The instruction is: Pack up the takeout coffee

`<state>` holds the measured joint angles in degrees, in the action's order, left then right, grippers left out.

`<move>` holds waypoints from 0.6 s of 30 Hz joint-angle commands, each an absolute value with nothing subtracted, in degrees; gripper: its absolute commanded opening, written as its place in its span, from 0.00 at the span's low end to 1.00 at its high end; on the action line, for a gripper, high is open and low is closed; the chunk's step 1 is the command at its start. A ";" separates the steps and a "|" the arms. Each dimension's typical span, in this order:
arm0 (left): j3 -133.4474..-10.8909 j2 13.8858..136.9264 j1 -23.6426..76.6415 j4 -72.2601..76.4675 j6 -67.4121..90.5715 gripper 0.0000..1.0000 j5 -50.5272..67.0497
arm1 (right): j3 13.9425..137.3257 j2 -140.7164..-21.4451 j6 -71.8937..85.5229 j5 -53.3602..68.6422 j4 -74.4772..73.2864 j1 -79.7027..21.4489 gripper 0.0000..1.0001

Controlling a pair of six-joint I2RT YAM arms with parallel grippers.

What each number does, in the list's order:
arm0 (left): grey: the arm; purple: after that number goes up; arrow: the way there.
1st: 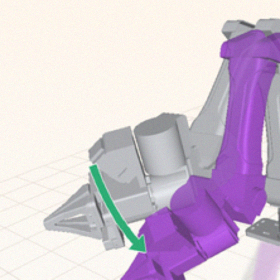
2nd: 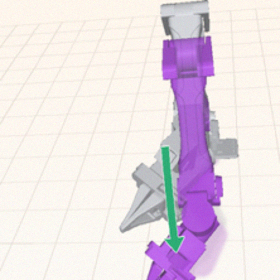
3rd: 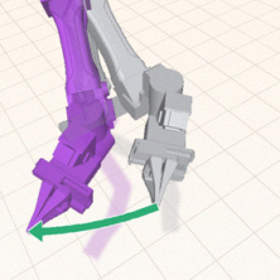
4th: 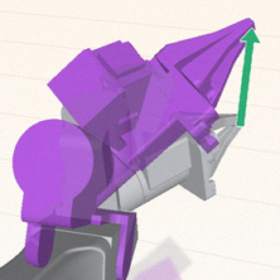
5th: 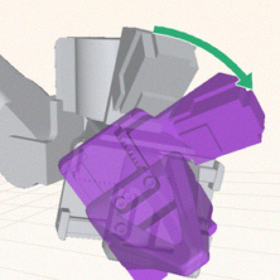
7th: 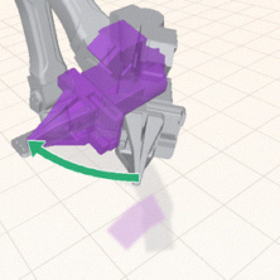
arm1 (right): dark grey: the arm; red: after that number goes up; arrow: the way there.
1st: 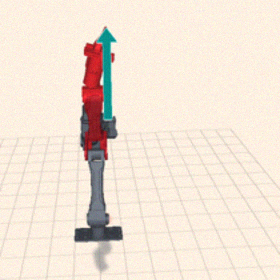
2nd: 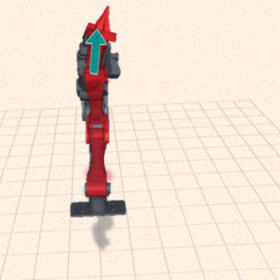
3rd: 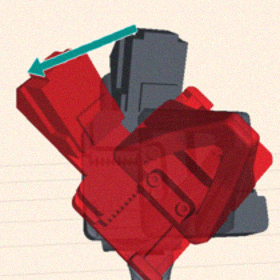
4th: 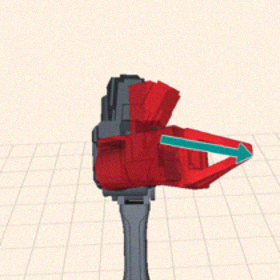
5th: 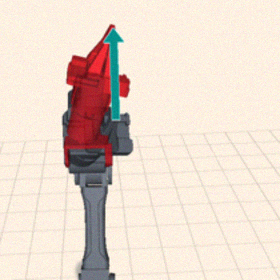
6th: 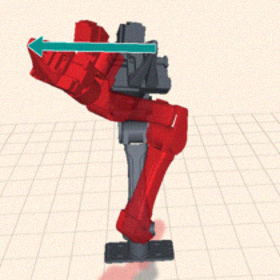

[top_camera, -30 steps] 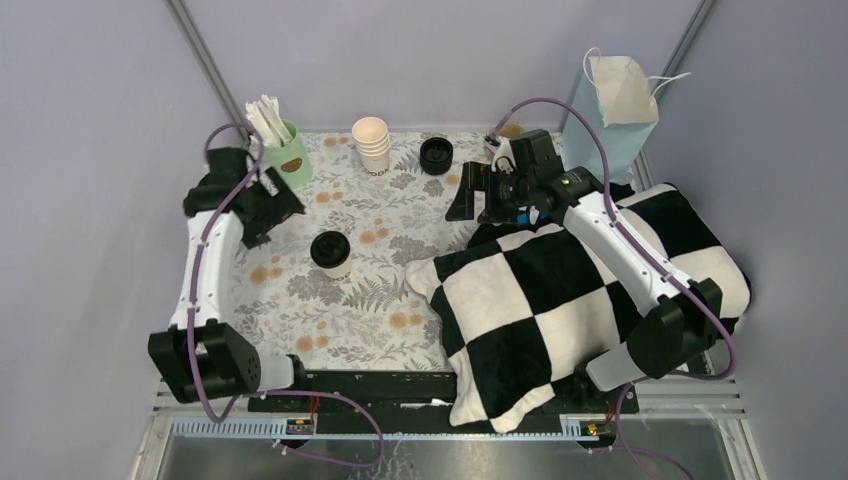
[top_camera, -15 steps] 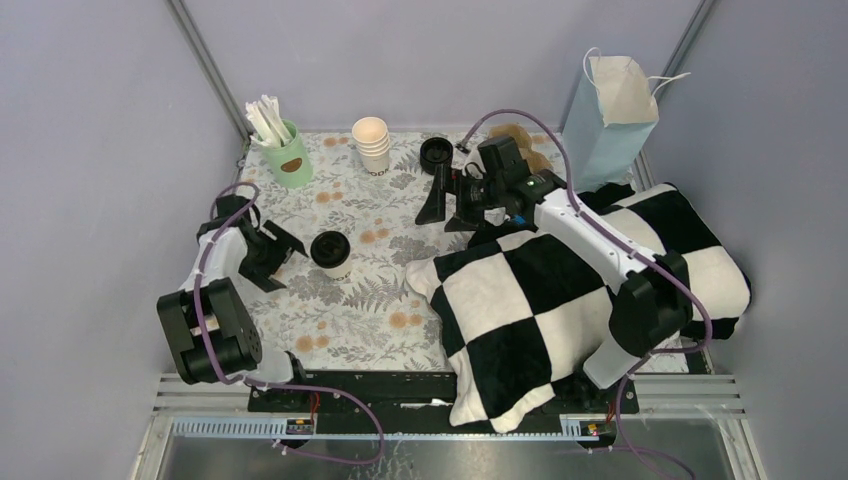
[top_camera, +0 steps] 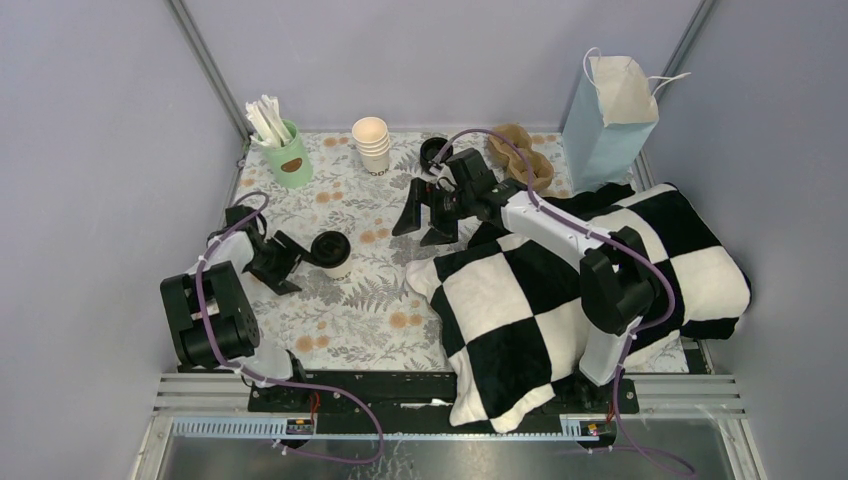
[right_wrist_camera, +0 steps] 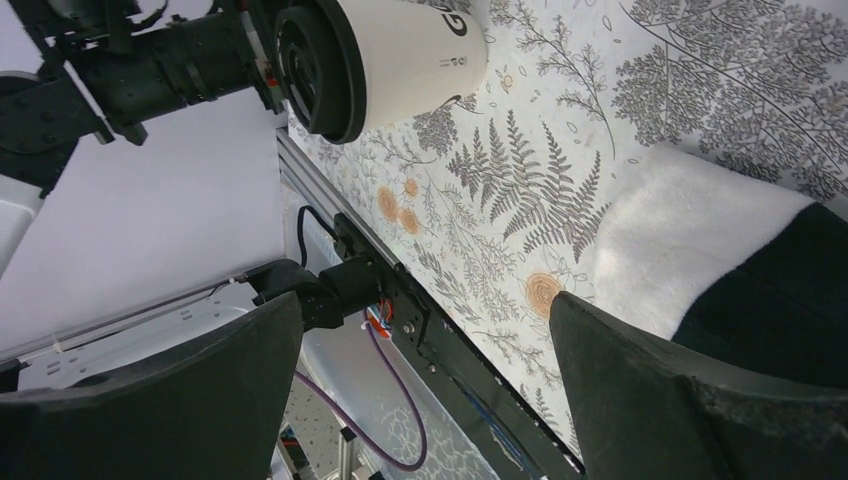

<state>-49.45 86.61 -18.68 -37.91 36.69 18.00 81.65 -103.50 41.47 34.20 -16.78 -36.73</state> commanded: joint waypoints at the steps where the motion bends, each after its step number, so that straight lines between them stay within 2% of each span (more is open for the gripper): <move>1: -46.82 87.95 -18.55 -33.31 36.99 0.72 23.34 | 84.60 -104.80 43.80 36.66 -12.41 -37.45 1.00; 8: -46.76 90.27 -15.90 -31.03 37.97 0.72 25.32 | 85.83 -107.99 45.21 37.65 -8.59 -38.40 1.00; 18: -49.26 92.26 -6.31 -28.27 41.20 0.74 26.68 | 87.44 -113.74 47.97 38.50 -0.88 -38.51 0.98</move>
<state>-47.79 91.39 -9.02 -31.07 40.03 25.98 84.53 -111.94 46.46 37.17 -6.44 -38.00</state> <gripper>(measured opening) 0.732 0.989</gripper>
